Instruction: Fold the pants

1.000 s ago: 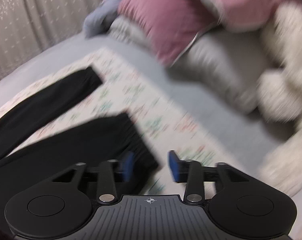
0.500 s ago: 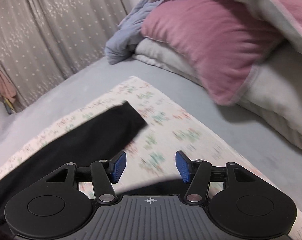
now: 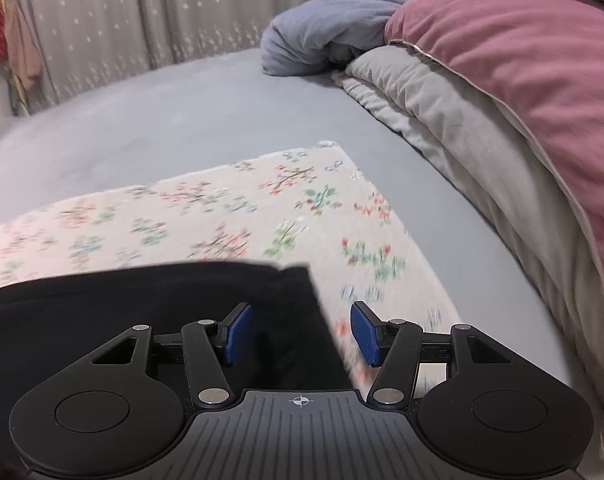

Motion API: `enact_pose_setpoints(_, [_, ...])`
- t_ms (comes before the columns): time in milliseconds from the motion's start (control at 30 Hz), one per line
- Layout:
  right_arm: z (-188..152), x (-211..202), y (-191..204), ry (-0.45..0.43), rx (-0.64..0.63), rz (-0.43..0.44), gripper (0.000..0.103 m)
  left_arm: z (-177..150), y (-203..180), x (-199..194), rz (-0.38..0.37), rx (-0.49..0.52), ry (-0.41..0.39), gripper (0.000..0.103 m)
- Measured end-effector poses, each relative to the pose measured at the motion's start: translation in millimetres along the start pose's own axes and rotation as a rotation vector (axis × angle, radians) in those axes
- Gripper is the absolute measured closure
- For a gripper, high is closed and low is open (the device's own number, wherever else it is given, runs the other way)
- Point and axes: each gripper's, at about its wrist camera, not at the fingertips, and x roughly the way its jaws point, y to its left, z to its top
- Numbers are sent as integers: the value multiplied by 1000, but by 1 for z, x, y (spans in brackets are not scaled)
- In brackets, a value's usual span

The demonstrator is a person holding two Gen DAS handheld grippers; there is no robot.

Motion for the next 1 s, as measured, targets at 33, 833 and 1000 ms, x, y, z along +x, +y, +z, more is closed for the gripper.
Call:
enact_pose_setpoints(33, [2, 8, -3, 18, 20, 8, 49, 1, -5, 3, 22, 22, -8, 12])
enact_pose_setpoints(833, [5, 16, 18, -92, -65, -135, 89, 11, -48, 14, 103, 143, -141, 80])
enact_pose_setpoints(1000, [4, 32, 16, -89, -14, -124, 90, 15, -52, 14, 108, 148, -145, 80])
